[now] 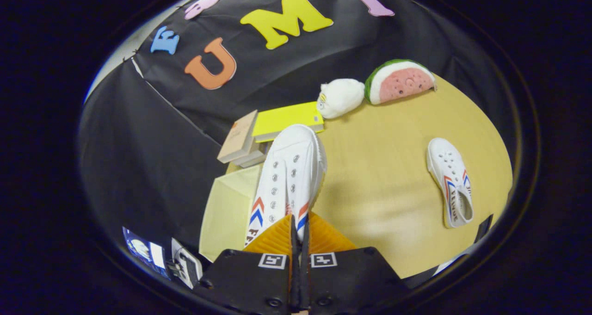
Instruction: Open the storage box then place both shoes into the box .Put the left shoe in first, then the right shoe, with the right side of both shoes facing outward in a uniform manner.
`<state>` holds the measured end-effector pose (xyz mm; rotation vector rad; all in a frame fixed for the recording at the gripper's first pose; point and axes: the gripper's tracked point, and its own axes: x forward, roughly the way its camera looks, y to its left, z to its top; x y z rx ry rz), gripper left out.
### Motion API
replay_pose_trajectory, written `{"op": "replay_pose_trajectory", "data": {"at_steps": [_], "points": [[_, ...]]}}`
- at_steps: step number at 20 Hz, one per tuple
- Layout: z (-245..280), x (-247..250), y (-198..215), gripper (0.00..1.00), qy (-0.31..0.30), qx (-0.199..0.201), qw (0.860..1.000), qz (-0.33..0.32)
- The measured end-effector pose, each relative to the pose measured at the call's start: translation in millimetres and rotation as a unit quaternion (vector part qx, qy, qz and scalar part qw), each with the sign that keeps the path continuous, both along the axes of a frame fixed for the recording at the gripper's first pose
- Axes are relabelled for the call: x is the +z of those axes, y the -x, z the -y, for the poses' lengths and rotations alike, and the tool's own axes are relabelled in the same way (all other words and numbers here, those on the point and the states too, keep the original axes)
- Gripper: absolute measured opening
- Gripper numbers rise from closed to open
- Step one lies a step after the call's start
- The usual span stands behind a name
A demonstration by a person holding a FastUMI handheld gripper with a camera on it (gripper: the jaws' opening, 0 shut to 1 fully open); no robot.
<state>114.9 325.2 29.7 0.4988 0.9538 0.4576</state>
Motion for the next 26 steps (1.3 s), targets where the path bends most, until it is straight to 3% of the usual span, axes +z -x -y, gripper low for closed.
{"op": "replay_pose_trajectory", "data": {"at_steps": [4,9,13,21,23,26], "points": [[-89.0,28.0,13.3,0.06,-0.025,0.013,1.0,0.005],[-172.1,-5.3,40.7,0.06,-0.022,0.027,0.999,-0.034],[-198.0,-47.5,41.0,0.06,0.007,0.013,0.998,-0.063],[-226.6,-94.5,43.6,0.06,0.052,0.046,0.993,-0.096],[-233.1,-90.7,40.3,0.18,0.03,0.058,0.994,-0.091],[-225.5,-76.0,32.9,0.53,0.028,0.066,0.996,-0.057]]}}
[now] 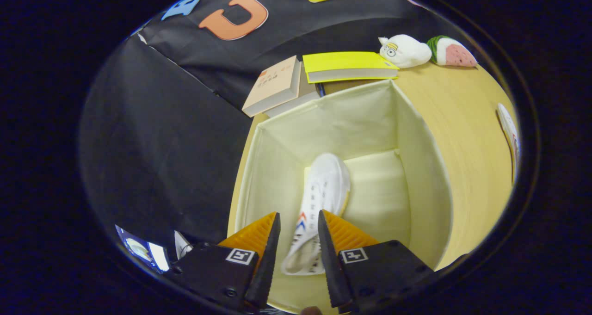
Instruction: Open the storage box then place both shoes into the box .Put the left shoe in first, then the right shoe, with the right side of both shoes facing outward in a uniform manner.
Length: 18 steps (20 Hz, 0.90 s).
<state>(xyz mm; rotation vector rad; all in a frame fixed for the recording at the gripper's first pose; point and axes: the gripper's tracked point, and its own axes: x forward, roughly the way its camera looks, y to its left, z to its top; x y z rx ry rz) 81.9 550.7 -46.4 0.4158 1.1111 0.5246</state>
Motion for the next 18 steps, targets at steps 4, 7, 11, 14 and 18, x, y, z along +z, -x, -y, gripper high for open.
{"op": "replay_pose_trajectory", "data": {"at_steps": [4,7,11,14,18], "points": [[16.4,30.4,4.3,0.81,-0.005,0.024,0.998,0.06],[41.6,50.9,9.9,0.94,0.005,0.033,0.994,0.104],[101.9,78.9,13.3,0.99,0.039,0.032,0.986,0.162],[171.8,82.2,16.6,1.0,0.075,0.032,0.982,0.168],[281.5,63.5,-4.8,1.0,0.135,-0.01,0.978,0.161]]}}
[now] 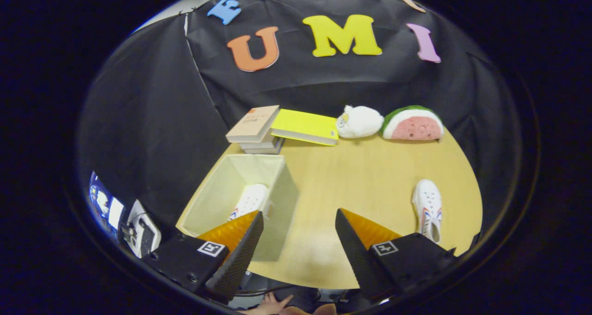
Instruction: Open the storage box then place both shoes into the box .Put the left shoe in first, then the right shoe, with the right side of both shoes facing outward in a uniform manner.
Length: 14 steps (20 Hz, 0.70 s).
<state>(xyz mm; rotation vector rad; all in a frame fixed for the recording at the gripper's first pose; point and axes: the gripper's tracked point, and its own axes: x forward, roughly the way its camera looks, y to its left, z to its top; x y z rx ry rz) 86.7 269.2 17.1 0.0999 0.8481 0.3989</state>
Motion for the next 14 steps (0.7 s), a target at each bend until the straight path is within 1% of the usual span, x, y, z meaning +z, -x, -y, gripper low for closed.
{"op": "replay_pose_trajectory", "data": {"at_steps": [3,6,10,14], "points": [[84.6,-25.6,-18.7,1.0,0.045,-0.04,0.998,0.001],[146.9,-56.1,-30.5,1.0,0.059,-0.064,0.996,-0.023],[215.3,-112.7,-49.8,1.0,0.097,-0.071,0.99,-0.069],[247.1,-161.9,-59.9,1.0,0.107,-0.068,0.984,-0.123]]}}
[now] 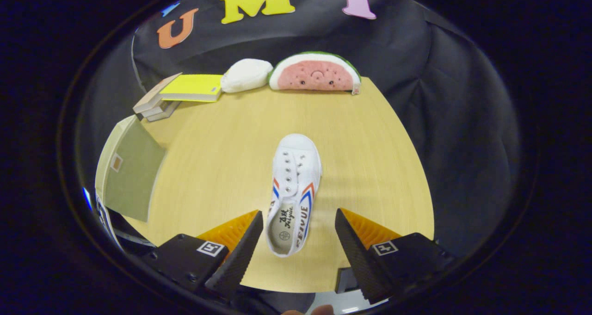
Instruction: Open the storage box then place both shoes into the box .Put the left shoe in first, then the right shoe, with the right side of both shoes facing outward in a uniform manner.
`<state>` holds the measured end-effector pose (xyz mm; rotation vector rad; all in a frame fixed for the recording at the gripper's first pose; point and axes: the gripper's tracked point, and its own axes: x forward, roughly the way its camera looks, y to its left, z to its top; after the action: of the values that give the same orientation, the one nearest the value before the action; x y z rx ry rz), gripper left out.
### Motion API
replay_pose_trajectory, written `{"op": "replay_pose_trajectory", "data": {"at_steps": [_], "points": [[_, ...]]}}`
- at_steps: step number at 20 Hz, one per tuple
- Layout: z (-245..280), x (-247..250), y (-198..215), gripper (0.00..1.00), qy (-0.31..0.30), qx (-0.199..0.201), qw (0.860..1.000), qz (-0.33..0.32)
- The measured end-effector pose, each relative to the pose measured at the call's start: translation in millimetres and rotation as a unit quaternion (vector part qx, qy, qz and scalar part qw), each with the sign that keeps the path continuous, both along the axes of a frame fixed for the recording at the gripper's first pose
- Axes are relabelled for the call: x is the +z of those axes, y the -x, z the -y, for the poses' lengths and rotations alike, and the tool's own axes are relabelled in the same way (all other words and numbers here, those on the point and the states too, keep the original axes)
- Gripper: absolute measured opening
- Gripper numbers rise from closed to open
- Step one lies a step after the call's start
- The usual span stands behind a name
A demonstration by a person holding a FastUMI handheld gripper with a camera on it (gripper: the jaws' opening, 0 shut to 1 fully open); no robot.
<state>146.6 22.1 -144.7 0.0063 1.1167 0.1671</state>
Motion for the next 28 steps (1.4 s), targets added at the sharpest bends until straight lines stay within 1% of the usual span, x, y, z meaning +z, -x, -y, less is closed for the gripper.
{"op": "replay_pose_trajectory", "data": {"at_steps": [5,9,13,16,18,19,20,21,22,25,28], "points": [[11.2,-31.5,-12.6,1.0,-0.003,0.014,0.999,-0.039],[6.7,-46.5,-23.9,0.92,-0.018,0.031,0.997,-0.067],[2.7,-52.6,-34.7,0.72,-0.01,0.052,0.996,-0.072],[0.7,-56.0,-34.7,0.41,-0.016,0.064,0.995,-0.079],[5.5,-54.3,-35.0,0.27,-0.021,0.063,0.995,-0.081],[7.2,-54.0,-36.0,0.22,-0.025,0.058,0.995,-0.08],[7.9,-53.0,-37.7,0.14,-0.031,0.049,0.995,-0.079],[7.4,-53.6,-36.5,0.07,-0.04,0.047,0.995,-0.08],[6.8,-51.8,-36.1,0.06,-0.053,0.035,0.995,-0.081],[1.0,-40.1,-30.1,0.06,-0.106,-0.005,0.991,-0.08],[-6.1,-20.7,-25.1,0.06,-0.129,-0.028,0.989,-0.065]]}}
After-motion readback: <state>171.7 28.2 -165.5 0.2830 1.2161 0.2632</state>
